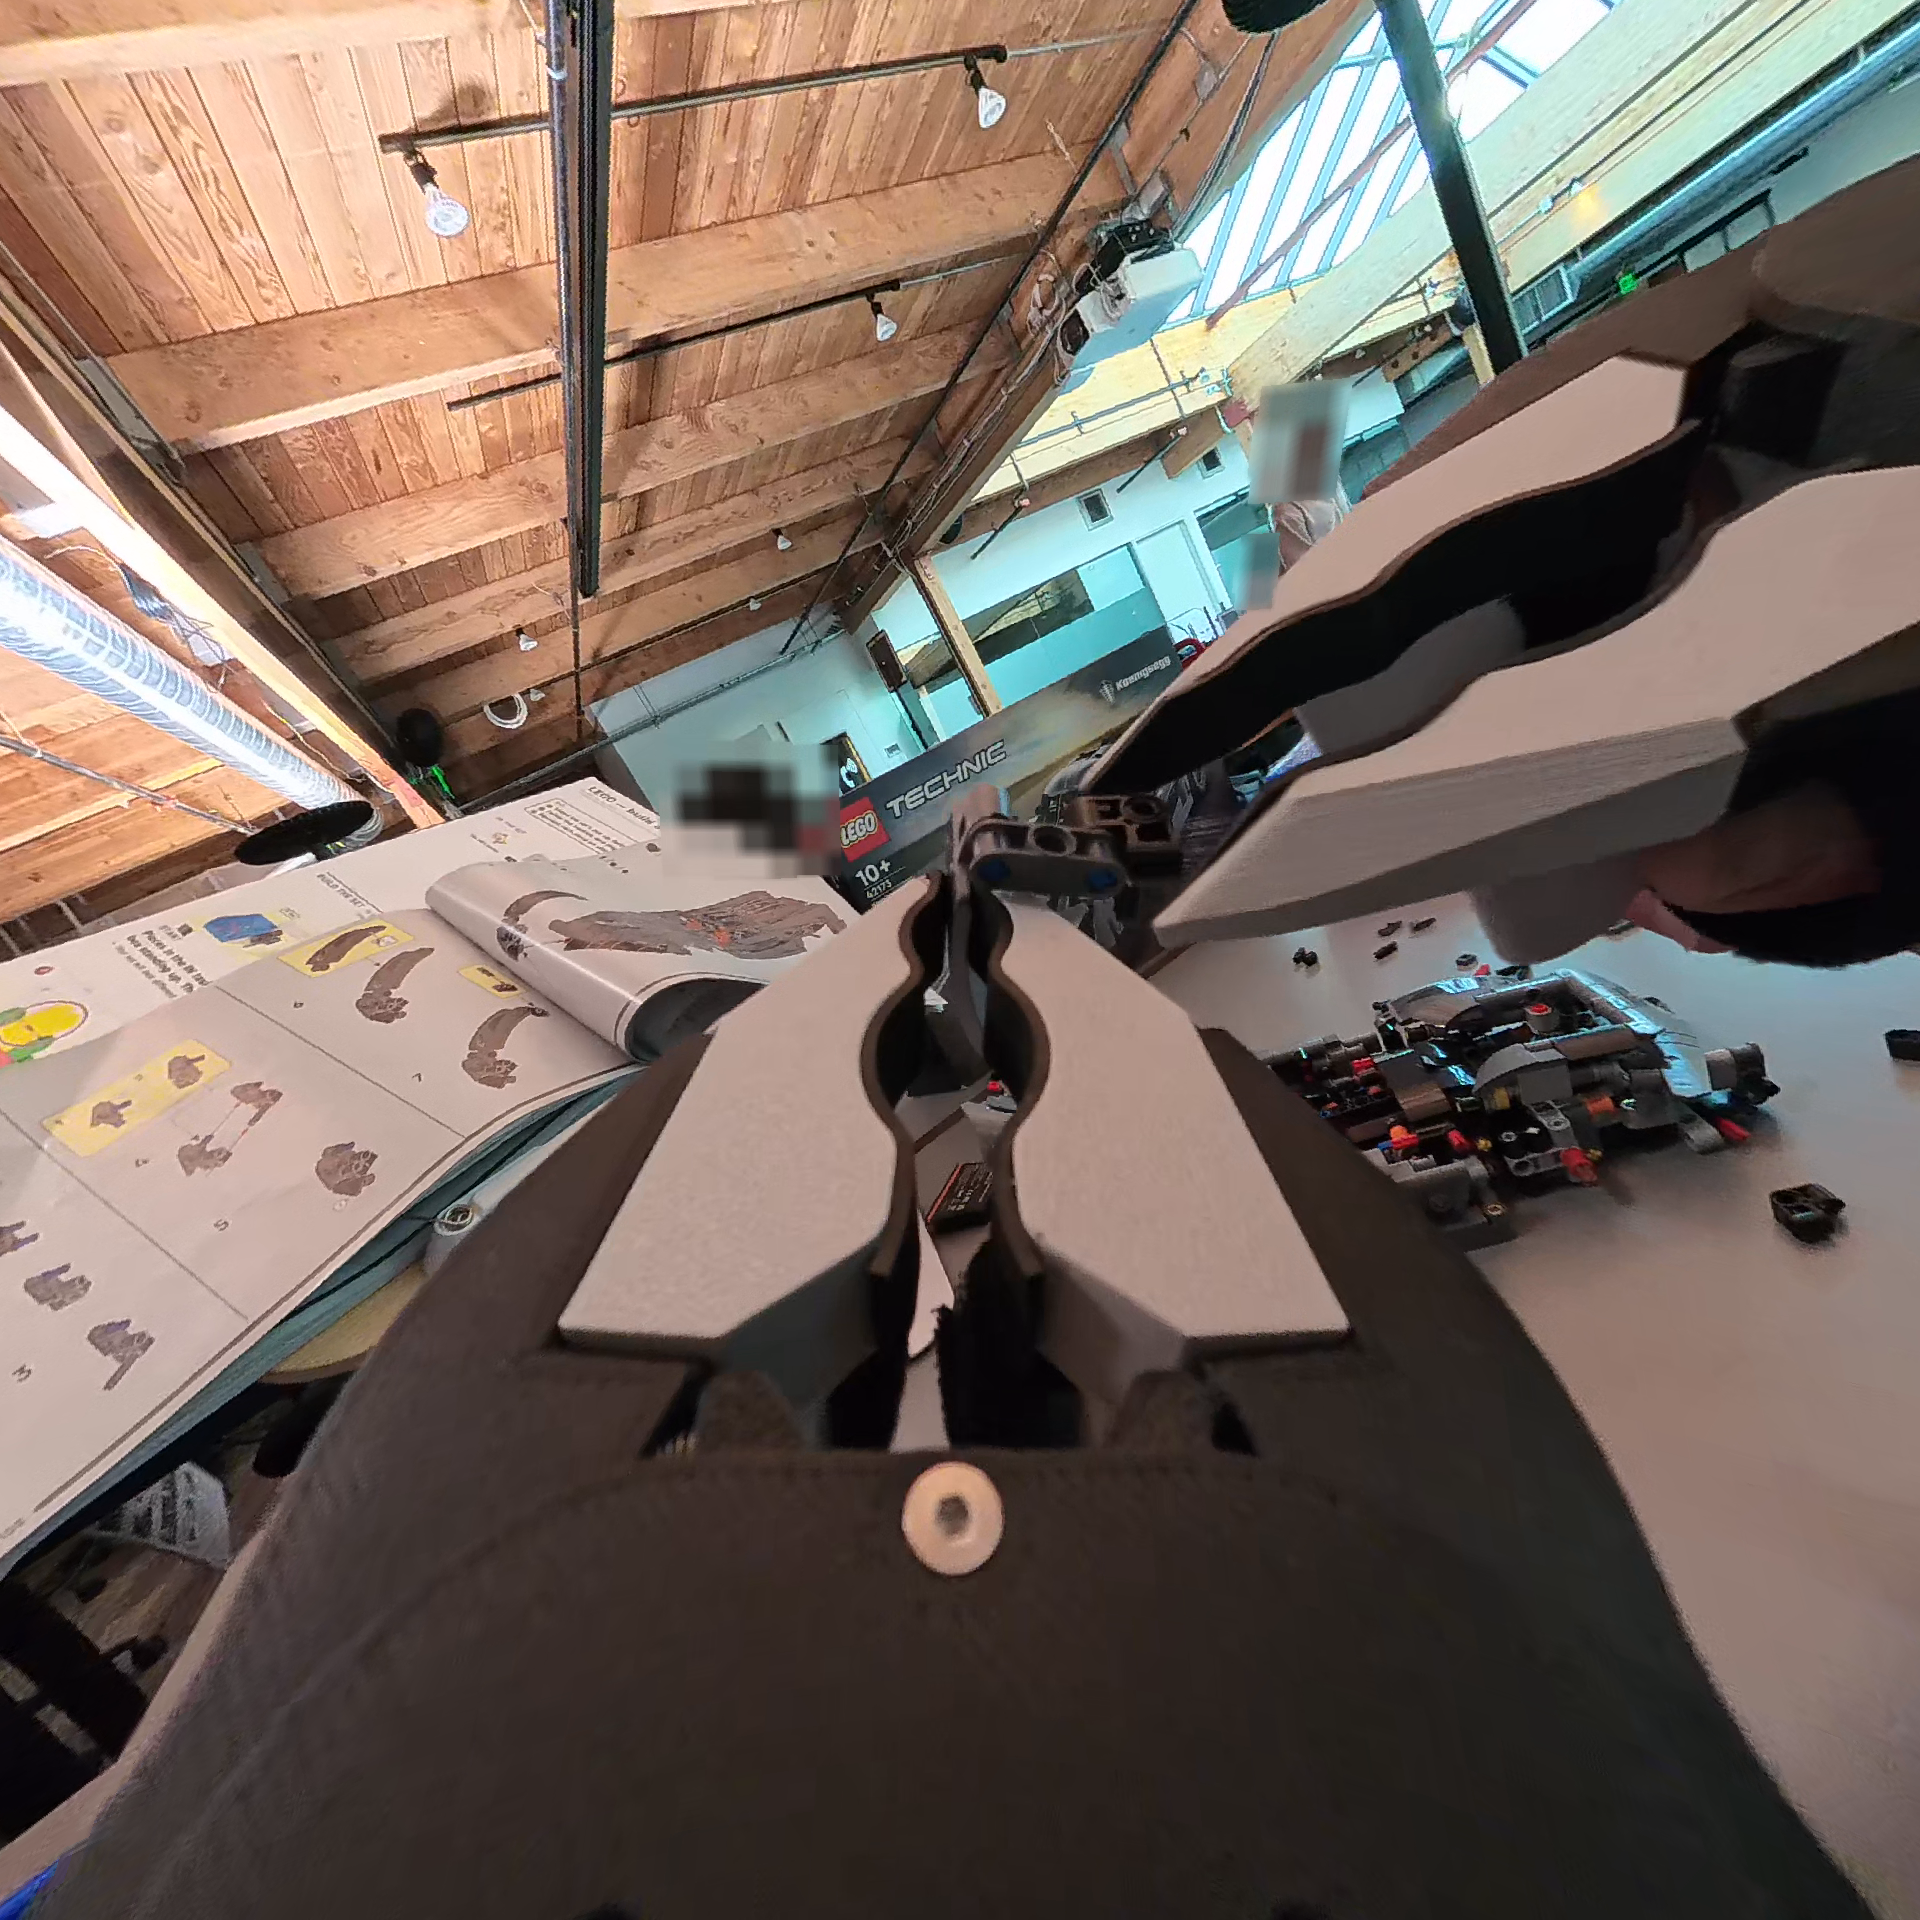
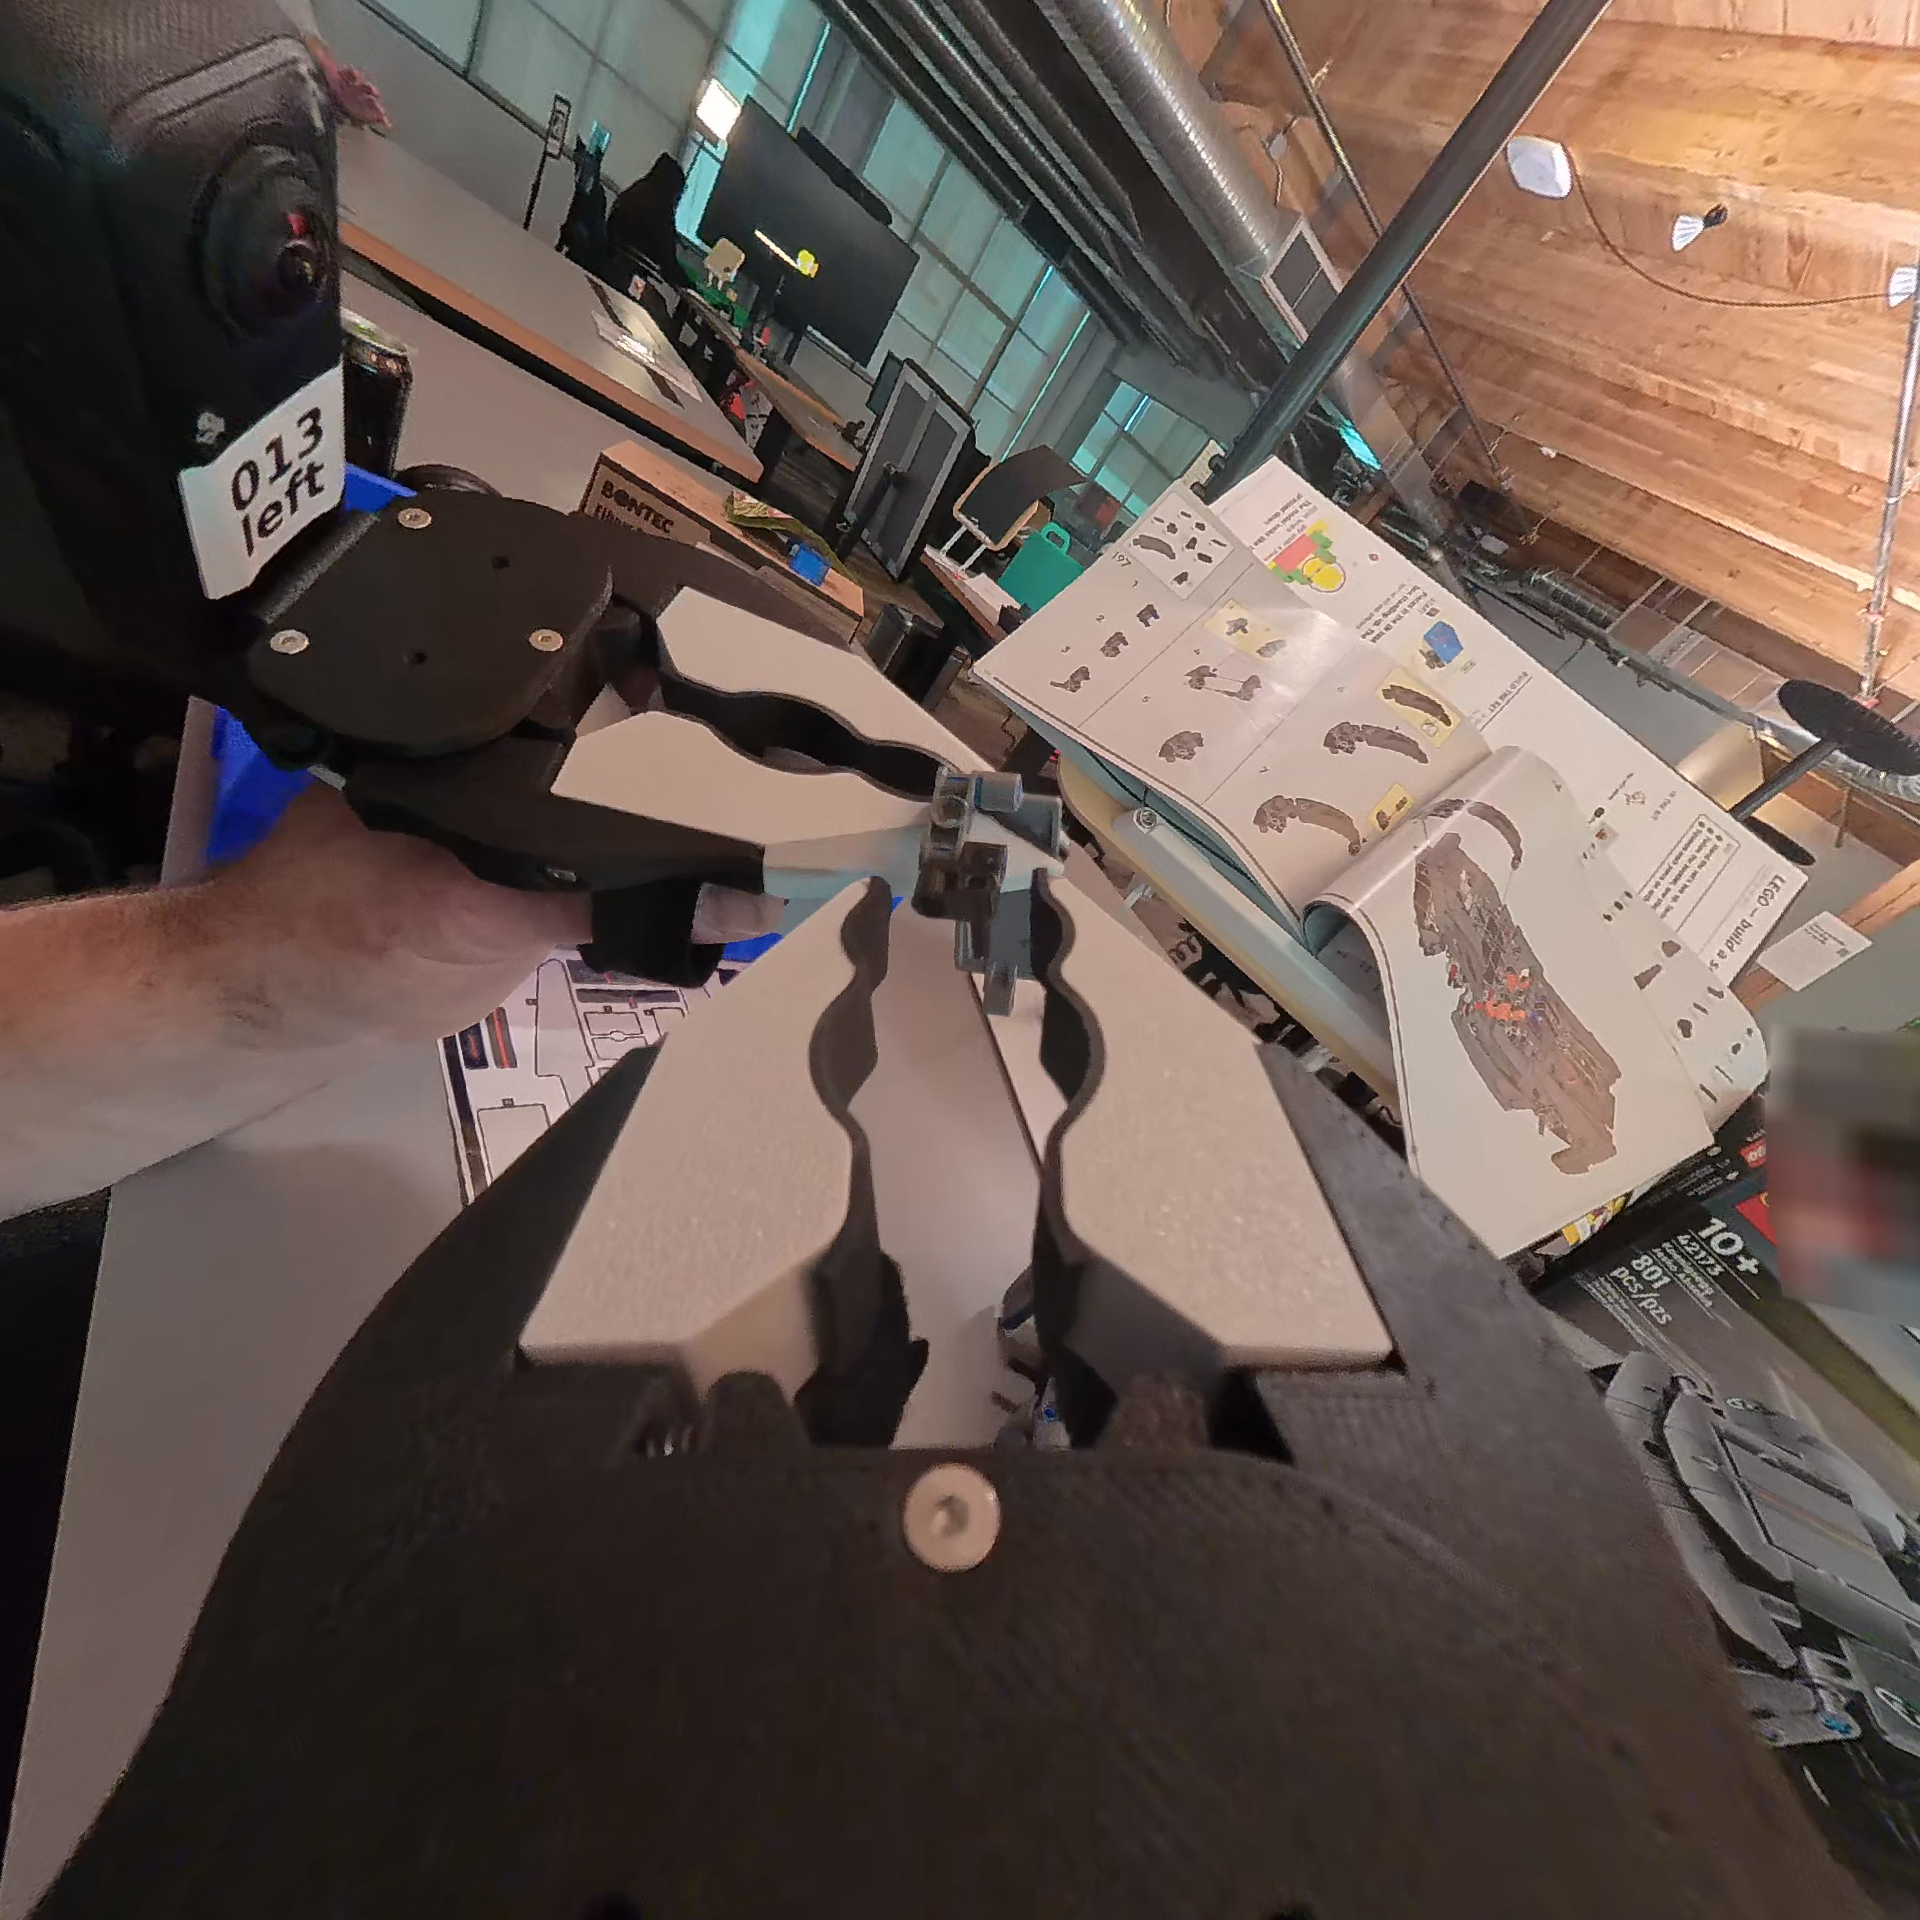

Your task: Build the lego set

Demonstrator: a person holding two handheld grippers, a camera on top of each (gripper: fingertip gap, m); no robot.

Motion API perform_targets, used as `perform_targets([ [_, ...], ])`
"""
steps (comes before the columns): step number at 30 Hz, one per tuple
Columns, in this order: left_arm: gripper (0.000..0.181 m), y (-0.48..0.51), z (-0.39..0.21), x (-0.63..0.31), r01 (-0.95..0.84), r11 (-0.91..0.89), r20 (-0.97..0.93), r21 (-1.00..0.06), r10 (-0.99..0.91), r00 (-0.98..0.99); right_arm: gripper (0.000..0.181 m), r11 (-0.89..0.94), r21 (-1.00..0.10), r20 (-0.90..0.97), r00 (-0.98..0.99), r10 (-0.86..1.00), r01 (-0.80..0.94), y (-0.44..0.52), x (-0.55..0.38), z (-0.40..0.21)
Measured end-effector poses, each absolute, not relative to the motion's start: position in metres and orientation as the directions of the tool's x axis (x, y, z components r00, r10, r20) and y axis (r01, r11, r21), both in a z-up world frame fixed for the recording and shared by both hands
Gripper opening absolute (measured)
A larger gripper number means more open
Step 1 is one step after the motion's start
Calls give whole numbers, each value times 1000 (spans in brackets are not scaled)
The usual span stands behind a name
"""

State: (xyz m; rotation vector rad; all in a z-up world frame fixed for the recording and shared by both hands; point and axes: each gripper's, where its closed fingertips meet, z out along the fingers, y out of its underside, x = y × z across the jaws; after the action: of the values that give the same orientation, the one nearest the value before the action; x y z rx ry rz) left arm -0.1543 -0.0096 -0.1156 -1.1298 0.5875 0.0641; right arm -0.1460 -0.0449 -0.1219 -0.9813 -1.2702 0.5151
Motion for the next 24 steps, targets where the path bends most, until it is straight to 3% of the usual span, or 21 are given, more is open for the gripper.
perform_targets([
  [8, 2, -10, -116, -150, -377, 447, -512, -811, -230, 828, 17, 429, -894, 448, 214, 868, 130, -44, -147, -122],
  [17, 14, -8, -117, -151, -367, 440, -500, -820, -238, 833, 15, 147, -986, 137, 126, 983, -73, -31, -134, -108],
  [20, 16, -6, -118, -151, -363, 435, -495, -824, -240, 835, 14, 142, -985, 127, 138, 982, -102, -27, -130, -104],
  [24, 19, -2, -120, -152, -345, 419, -474, -840, -255, 843, 14, 285, -957, 267, 234, 935, -49, -25, -128, -103],
])
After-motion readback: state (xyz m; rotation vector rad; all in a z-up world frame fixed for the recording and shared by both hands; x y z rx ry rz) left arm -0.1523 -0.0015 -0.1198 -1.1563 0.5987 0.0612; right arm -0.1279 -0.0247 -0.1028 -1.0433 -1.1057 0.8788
